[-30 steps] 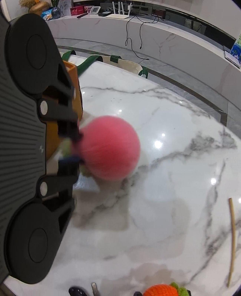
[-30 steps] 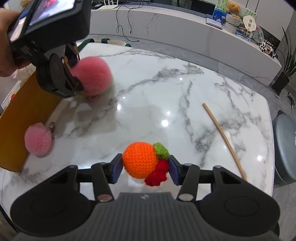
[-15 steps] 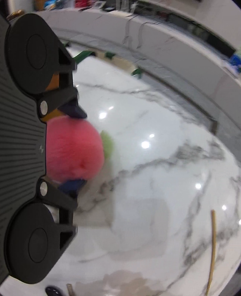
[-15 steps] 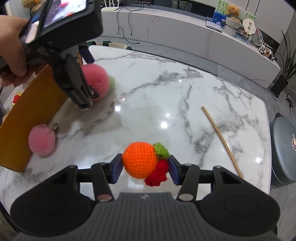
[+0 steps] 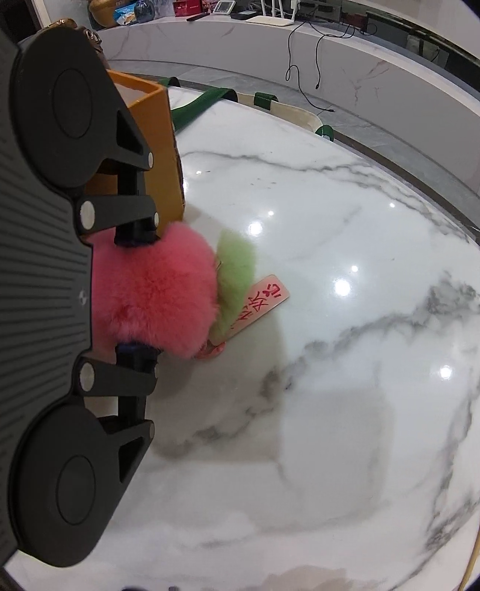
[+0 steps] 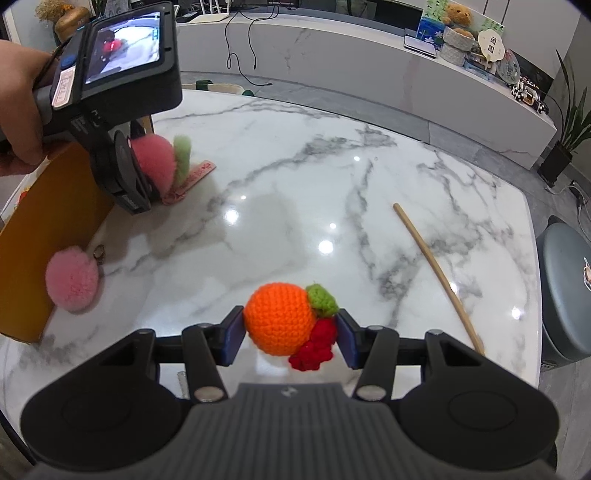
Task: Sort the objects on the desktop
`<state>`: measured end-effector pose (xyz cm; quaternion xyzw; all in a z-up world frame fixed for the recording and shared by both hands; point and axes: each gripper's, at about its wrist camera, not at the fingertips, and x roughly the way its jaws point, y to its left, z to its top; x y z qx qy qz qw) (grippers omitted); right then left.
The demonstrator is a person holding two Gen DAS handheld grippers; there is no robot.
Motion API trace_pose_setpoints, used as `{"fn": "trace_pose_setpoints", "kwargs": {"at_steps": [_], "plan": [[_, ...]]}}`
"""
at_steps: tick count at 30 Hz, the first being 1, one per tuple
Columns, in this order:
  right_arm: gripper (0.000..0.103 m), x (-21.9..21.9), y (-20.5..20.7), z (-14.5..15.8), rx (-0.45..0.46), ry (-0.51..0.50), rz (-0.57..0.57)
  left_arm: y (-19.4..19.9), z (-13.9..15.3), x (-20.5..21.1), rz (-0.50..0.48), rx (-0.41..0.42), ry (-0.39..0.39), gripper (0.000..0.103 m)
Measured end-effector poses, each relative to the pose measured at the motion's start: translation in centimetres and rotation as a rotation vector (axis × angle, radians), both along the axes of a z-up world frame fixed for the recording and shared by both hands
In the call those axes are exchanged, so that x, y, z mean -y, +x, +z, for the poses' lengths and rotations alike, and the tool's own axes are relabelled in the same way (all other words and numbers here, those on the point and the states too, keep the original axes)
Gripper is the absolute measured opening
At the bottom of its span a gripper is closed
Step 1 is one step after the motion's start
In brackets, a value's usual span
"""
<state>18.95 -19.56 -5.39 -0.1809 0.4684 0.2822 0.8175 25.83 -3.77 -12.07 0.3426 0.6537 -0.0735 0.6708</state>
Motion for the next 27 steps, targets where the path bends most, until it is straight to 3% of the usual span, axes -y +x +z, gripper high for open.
{"fn": "trace_pose_setpoints", "kwargs": {"at_steps": [14,20,27], "plan": [[0.054,-0.2,-0.8,2.6,0.040,0.002,0.001,-1.3,7.2,0.9,-0.023,0.105,-0.105,0.048],[0.054,-0.8,-1.7,5.3,0.083,0.012,0.012,-3.1,12.5,0.0,-0.025,0.184,-0.166,0.048],[0.054,-3.2,-3.5,8.9,0.138,0.024,0.056,-6.2,17.4,-1.5,-0.039,0.268,-0.161,0.048]]}}
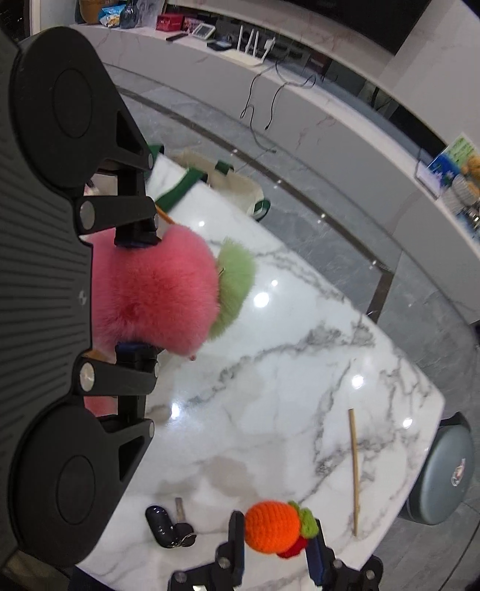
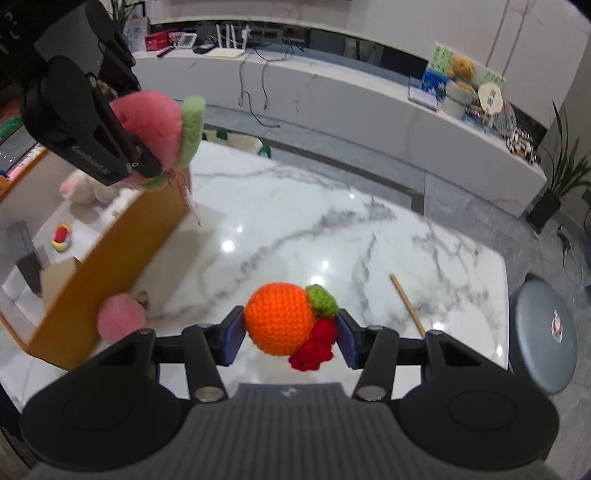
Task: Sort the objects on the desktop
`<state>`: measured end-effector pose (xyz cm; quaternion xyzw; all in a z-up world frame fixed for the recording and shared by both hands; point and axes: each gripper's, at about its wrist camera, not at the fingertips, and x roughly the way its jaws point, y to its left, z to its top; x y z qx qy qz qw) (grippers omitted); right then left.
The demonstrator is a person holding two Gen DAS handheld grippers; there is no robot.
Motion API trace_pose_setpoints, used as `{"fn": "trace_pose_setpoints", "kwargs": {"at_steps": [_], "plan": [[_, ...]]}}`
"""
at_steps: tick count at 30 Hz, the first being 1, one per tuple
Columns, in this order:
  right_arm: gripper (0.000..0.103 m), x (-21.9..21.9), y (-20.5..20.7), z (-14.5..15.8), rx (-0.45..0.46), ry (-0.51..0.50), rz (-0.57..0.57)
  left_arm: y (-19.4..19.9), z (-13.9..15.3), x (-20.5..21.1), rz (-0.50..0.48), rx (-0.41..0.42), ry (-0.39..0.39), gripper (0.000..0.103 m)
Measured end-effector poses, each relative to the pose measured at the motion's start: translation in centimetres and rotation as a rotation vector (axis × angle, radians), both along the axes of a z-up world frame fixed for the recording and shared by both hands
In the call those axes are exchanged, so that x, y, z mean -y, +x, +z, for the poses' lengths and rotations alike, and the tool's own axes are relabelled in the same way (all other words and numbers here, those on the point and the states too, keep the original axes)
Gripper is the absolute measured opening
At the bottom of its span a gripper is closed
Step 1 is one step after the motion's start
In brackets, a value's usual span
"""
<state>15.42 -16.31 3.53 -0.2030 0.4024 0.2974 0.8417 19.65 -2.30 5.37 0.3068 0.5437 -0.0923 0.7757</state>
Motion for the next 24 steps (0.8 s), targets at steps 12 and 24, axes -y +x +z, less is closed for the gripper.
{"fn": "trace_pose_setpoints", "kwargs": {"at_steps": [12,24], "plan": [[0.054,-6.6,-4.8,5.6,0.093,0.007,0.128,-6.4,5.5,-4.4,0.049,0.114,-0.028,0.048],[0.054,-12.2,-8.2,6.9,0.111,-0.013,0.236,-9.9,5.6,-9.7,0.126,0.117,-0.082,0.048]]}}
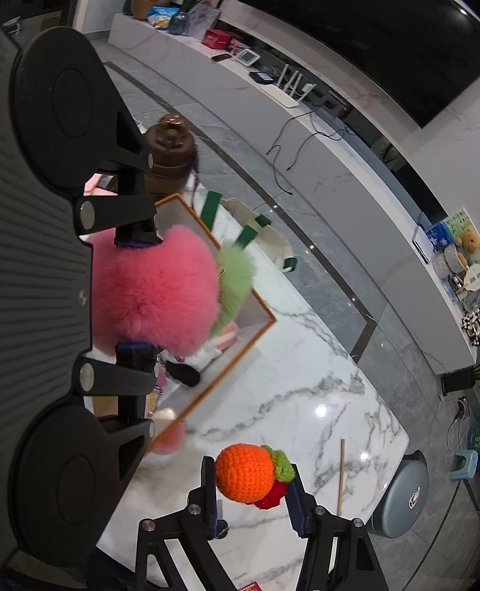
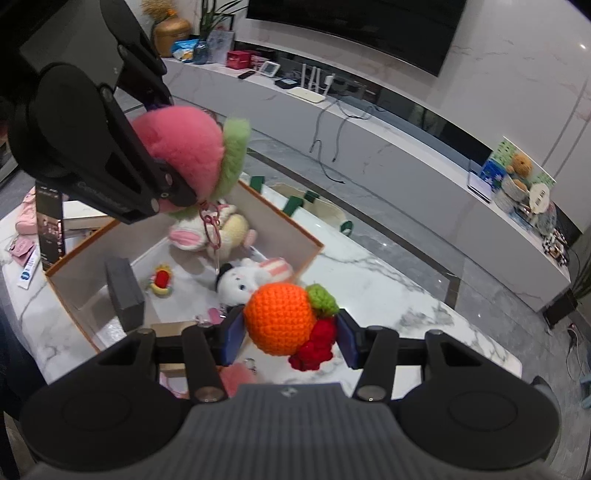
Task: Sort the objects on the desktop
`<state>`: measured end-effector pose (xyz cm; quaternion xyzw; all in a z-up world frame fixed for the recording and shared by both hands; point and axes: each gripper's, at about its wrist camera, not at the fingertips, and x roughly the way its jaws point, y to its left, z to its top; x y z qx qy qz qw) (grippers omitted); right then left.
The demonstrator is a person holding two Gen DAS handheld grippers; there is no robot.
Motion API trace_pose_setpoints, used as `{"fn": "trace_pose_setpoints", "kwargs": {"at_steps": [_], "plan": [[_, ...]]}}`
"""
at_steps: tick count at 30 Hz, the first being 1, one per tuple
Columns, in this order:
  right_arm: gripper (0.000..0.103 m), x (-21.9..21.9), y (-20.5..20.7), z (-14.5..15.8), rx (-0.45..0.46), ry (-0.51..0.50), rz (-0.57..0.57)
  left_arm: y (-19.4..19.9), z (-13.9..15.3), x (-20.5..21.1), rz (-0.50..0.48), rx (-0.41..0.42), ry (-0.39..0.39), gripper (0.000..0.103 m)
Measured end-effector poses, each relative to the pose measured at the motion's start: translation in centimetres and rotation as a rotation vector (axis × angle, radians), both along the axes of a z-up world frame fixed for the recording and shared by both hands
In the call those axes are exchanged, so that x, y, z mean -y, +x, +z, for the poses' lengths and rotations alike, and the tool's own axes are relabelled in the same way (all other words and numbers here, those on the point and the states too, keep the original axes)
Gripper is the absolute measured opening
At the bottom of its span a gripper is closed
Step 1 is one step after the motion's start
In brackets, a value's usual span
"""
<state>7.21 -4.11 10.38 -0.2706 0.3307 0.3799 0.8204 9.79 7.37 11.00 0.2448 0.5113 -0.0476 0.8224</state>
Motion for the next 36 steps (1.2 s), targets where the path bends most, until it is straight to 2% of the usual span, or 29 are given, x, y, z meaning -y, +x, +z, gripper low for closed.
{"fn": "trace_pose_setpoints", "kwargs": {"at_steps": [14,27,36], "plan": [[0.054,-5.2,-1.2,-1.9,-0.033,-0.031,0.085,-1.9,-3.1,-3.5,0.037,-0.063,-0.038,0.048],[0.054,-8.6,-0.5,-7.0,-0.097,-0.091,0.163,-1.1,-9.4,-5.7,0.070,-0.172,-0.051,0.048],[0.054,-10.3,0.3,-10.3,-0.122,-0.137,0.191,-0.3,-12.4,-6.2,0.072,-0.218,-0.067,0.048]]}}
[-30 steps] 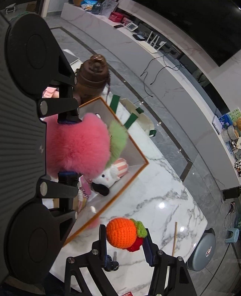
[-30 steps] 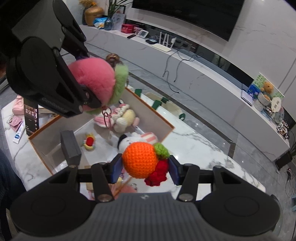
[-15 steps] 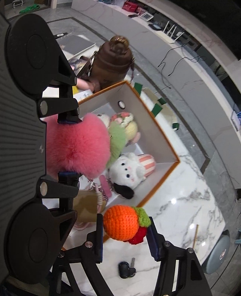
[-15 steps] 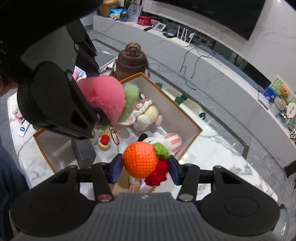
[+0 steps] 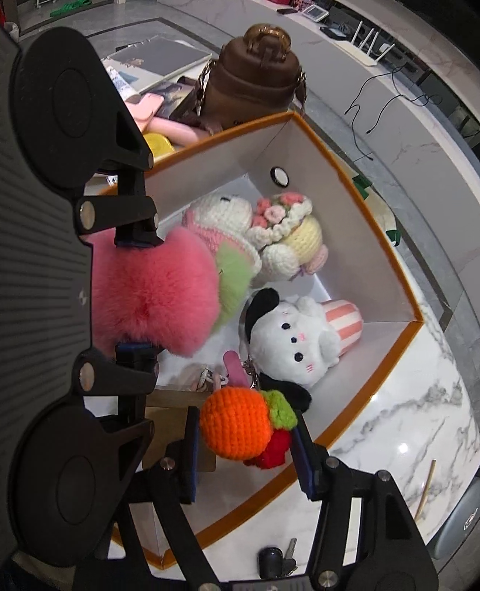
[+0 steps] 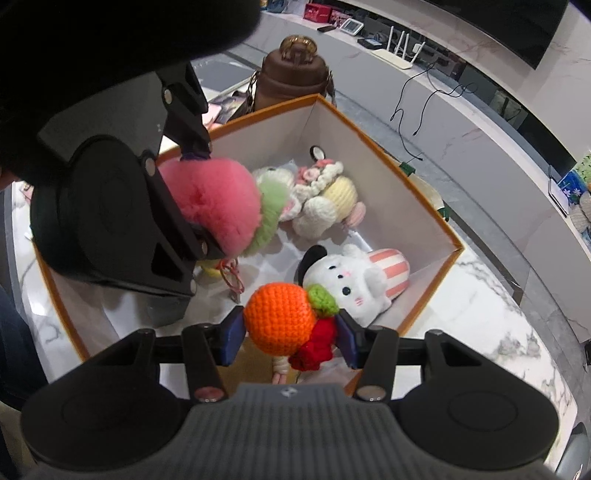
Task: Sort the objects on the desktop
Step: 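Lower pink pompom into box with left tool while right tool lowers crocheted orange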
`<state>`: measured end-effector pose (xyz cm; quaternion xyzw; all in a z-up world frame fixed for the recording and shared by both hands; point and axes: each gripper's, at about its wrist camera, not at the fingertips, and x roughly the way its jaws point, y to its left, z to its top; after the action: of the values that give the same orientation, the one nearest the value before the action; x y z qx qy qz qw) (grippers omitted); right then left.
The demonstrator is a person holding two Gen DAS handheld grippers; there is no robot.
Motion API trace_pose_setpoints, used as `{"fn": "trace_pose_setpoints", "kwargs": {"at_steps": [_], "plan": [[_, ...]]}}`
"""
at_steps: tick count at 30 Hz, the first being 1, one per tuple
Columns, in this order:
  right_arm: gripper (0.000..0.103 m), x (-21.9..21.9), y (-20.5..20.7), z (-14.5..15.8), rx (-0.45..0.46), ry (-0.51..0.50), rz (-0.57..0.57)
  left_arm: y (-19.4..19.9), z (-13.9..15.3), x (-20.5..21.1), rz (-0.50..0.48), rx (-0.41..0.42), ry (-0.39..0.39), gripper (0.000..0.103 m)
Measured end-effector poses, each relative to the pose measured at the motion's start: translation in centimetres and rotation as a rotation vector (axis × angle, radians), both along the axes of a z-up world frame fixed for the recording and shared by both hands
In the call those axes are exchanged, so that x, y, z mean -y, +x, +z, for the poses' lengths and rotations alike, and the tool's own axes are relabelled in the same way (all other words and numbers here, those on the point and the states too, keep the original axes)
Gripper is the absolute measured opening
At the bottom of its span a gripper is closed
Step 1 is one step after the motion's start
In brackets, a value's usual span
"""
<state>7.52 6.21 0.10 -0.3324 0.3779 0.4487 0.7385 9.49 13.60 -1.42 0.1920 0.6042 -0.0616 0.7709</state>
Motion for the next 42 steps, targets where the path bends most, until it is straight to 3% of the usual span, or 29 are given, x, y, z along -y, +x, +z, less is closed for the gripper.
{"fn": "trace_pose_setpoints", "kwargs": {"at_steps": [32,42], "plan": [[0.054,-2.4,2.0,-5.7,-0.060,-0.078,0.011,1.5,-5.3,-1.0,0.040,-0.088,0.010,0.049],[0.054,-3.3,2.2,-6.5,-0.070,-0.066,0.018,2.5,-7.1,-1.4,0.072,-0.119,0.009,0.055]]}}
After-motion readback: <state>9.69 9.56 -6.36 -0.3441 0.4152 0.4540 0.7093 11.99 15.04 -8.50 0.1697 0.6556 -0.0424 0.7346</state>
